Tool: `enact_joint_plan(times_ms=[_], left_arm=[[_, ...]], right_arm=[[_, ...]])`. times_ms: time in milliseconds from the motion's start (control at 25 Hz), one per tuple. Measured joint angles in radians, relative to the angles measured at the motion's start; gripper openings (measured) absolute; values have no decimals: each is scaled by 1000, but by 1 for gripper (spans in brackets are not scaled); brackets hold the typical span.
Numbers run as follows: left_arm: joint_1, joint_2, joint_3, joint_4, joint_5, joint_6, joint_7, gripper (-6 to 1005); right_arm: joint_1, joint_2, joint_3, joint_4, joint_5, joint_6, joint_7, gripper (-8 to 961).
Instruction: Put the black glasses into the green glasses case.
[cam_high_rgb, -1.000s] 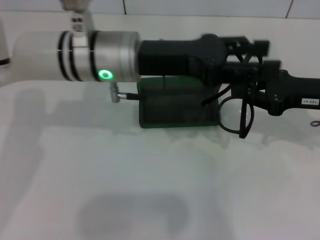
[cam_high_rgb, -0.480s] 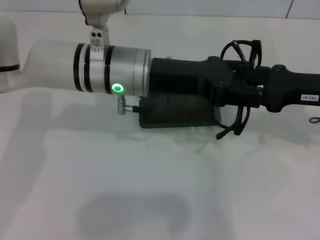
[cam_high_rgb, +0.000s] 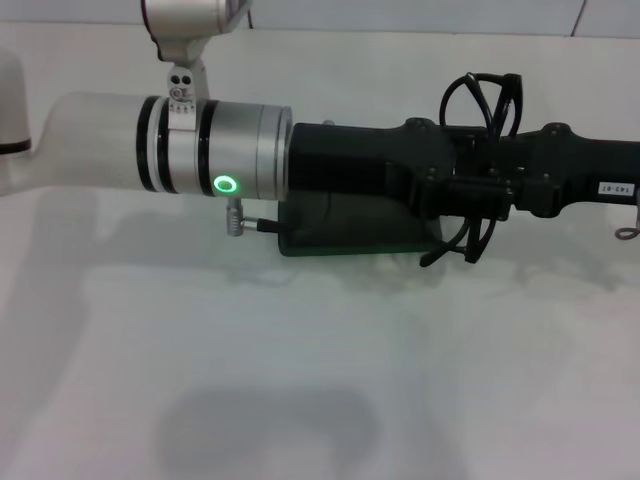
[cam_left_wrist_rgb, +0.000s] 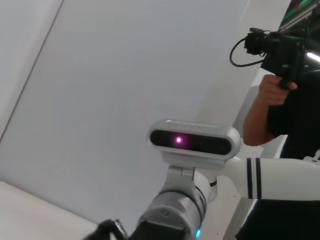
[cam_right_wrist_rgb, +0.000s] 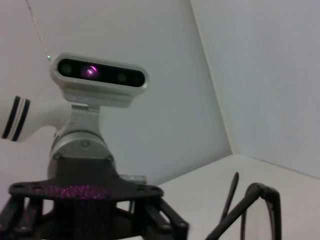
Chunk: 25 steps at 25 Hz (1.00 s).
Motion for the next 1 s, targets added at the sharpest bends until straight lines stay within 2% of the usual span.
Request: enact_joint_plan(times_ms=[360,720,1000], left_arm=[[-5,-1,0,6,0,-35,1,696],[1,3,0,2,-9,22,6,696],[11,-1,0,2,-11,-16,15,695]], right_arm=[[2,-2,0,0,0,-49,-3,111],[-7,-9,0,-1,0,-43,-16,119],[-10,-6,1,-13,0,-82,-40,124]])
